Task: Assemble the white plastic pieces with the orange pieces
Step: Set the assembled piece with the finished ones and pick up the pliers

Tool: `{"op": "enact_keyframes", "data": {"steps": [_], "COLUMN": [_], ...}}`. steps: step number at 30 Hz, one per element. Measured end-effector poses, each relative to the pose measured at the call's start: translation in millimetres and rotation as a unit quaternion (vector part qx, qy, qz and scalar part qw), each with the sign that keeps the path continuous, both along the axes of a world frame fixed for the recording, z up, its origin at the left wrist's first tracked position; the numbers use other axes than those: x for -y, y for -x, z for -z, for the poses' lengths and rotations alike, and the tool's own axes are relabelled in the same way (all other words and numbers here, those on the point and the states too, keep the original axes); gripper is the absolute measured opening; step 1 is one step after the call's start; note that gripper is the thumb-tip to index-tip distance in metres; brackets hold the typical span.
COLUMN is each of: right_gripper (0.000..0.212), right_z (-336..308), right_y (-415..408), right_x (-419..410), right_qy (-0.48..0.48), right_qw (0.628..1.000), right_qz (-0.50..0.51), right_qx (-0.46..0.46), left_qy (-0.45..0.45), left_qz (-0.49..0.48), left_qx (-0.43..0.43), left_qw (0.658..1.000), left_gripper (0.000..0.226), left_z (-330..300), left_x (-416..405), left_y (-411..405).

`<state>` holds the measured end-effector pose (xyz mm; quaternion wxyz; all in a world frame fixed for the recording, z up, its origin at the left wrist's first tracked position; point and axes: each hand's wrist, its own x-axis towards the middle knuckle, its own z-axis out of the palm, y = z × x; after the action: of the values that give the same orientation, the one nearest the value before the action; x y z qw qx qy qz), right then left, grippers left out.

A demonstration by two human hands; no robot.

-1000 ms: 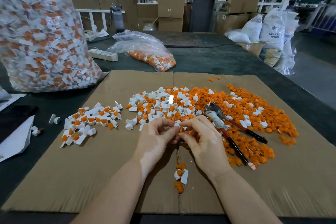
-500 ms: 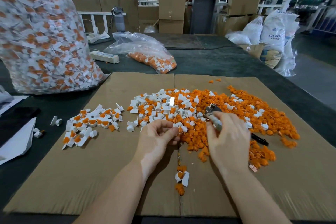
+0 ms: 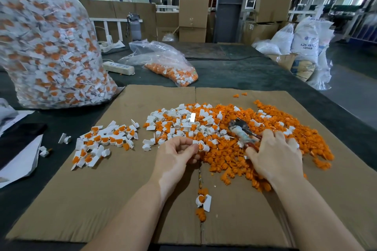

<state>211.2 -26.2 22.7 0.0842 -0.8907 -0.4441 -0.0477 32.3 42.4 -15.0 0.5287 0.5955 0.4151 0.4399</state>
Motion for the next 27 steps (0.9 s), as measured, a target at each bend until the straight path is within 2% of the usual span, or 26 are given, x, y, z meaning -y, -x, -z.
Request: {"op": "enact_keyframes", "data": {"steps": [2, 4, 7, 9, 15, 22, 27], "right_gripper": [0.048, 0.039, 0.025, 0.03, 0.03, 0.028, 0.026], "right_z": [-6.1, -15.6, -27.1, -30.6, -33.1, -33.7, -28.8], "right_y": [2.9, 9.7, 23.5, 31.6, 39.2, 41.0, 43.8], "right_x": [0.6, 2.0, 4.5, 6.1, 4.0, 3.6, 4.8], "right_qy": [-0.03, -0.052, -0.024, -0.011, 0.011, 0.042, 0.021], "right_qw": [0.999, 0.989, 0.958, 0.936, 0.903, 0.893, 0.906], "right_qz": [-0.035, -0.082, -0.157, -0.199, -0.208, -0.228, -0.251], "right_qx": [-0.027, -0.112, -0.238, -0.292, -0.376, -0.385, -0.339], "left_qy": [0.028, 0.076, 0.143, 0.171, 0.192, 0.19, 0.199], "left_qz": [-0.014, -0.024, -0.029, -0.043, -0.078, -0.122, -0.128], "left_qx": [0.018, 0.057, 0.143, 0.173, 0.172, 0.17, 0.179], "left_qw": [0.999, 0.995, 0.979, 0.969, 0.963, 0.959, 0.955], "left_gripper": [0.007, 0.01, 0.007, 0.003, 0.002, 0.009, 0.009], "left_z": [-2.8, -7.2, -17.6, -24.9, -29.9, -29.7, -30.7], "left_x": [-1.5, -4.7, -8.8, -10.8, -14.4, -15.6, -13.7], "left_y": [-1.9, -4.7, -11.3, -15.9, -21.2, -24.9, -25.8]}}
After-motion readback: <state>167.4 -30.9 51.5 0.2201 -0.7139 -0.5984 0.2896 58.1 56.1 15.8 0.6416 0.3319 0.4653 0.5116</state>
